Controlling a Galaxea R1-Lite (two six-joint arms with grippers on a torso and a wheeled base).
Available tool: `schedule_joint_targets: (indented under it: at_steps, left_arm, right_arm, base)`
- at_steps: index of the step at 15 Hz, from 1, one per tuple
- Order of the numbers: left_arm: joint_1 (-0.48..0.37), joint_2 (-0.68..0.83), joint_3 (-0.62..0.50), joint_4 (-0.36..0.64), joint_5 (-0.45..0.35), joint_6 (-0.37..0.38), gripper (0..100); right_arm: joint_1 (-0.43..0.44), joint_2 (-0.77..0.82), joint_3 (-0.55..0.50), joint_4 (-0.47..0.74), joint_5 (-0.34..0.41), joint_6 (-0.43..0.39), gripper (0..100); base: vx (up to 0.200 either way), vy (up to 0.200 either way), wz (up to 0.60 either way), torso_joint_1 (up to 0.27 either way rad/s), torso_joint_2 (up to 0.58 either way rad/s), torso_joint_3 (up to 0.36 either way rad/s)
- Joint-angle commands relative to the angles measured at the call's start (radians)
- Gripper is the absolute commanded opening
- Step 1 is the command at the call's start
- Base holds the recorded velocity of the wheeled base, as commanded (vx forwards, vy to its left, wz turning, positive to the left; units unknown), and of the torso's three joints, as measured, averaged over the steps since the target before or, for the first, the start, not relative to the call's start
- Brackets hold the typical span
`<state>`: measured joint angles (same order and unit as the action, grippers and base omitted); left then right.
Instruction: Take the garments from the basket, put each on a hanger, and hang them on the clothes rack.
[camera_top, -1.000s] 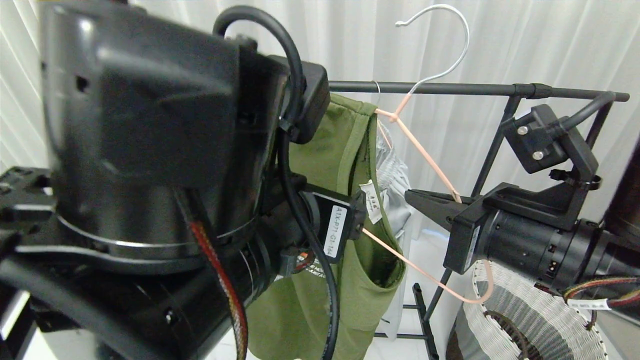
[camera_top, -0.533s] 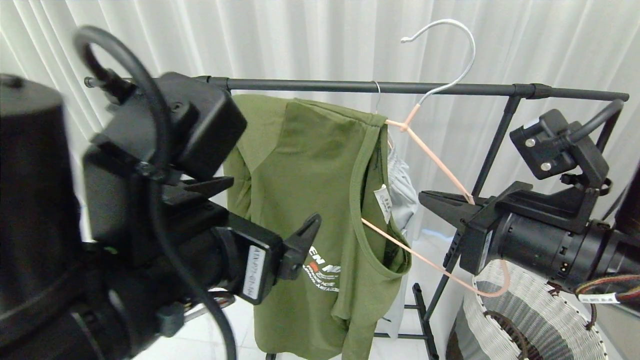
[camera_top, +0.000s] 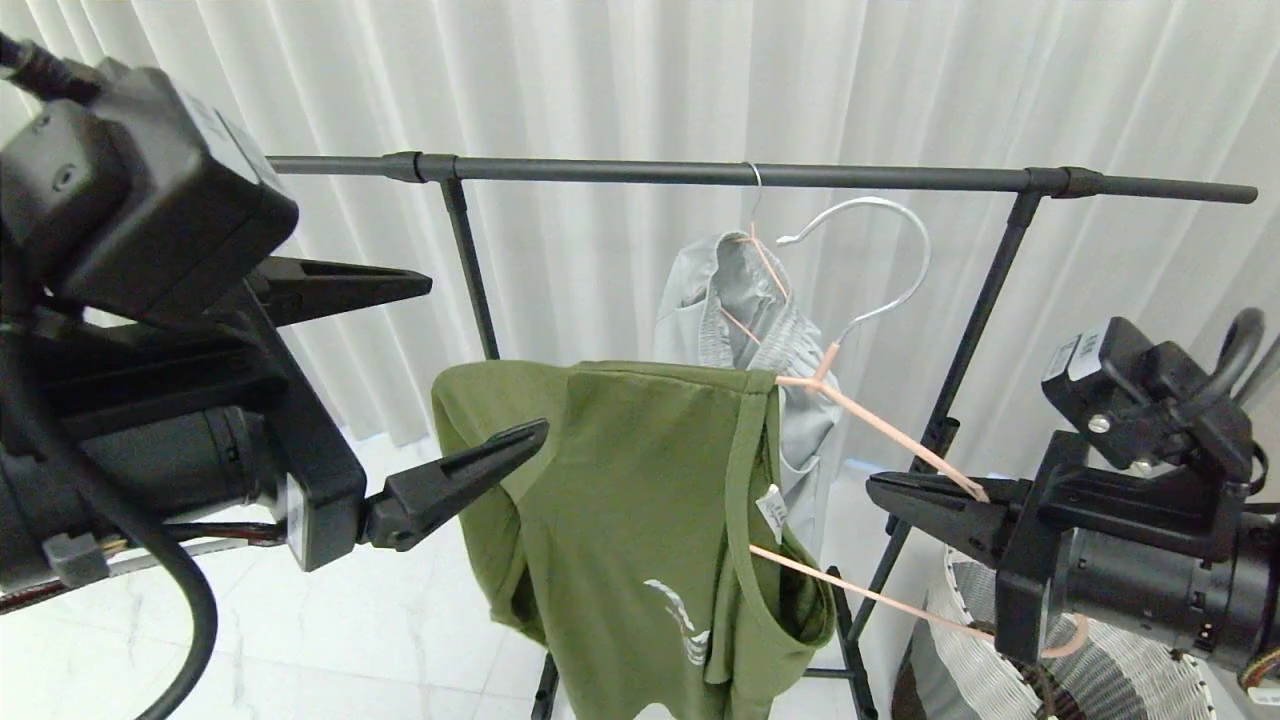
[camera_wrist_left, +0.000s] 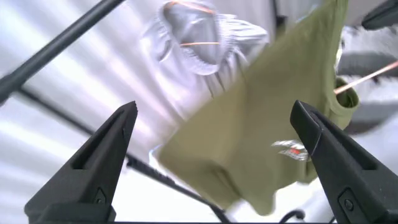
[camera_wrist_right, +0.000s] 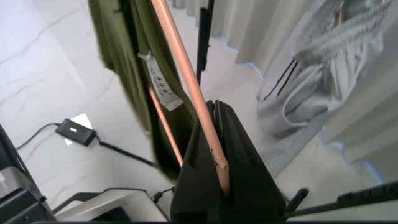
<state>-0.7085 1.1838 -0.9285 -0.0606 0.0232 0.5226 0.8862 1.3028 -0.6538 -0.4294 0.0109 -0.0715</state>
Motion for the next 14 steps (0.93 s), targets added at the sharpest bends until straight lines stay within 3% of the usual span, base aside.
schedule_joint_targets:
  at_steps: [1, 11, 14]
  left_arm:
    - [-0.039, 0.039, 0.025, -0.001, -0.088, 0.002, 100]
    - [-0.144, 0.169, 0.059, -0.018, -0.216, 0.004, 100]
    - [-0.152, 0.177, 0.100, -0.018, -0.226, 0.036, 100]
  right_arm:
    - [0.004, -0.023, 0.017, 0.004, 0.017, -0.031, 0]
    - [0.099, -0.088, 0.115, 0.047, 0.040, -0.088, 0]
    - [0.122, -0.088, 0.117, 0.052, 0.041, -0.094, 0]
  base:
    - [0.000, 0.000, 0.00, 0.000, 0.00, 0.000]
    - [0.000, 0.000, 0.00, 0.000, 0.00, 0.000]
    - [0.000, 0.000, 0.00, 0.000, 0.00, 0.000]
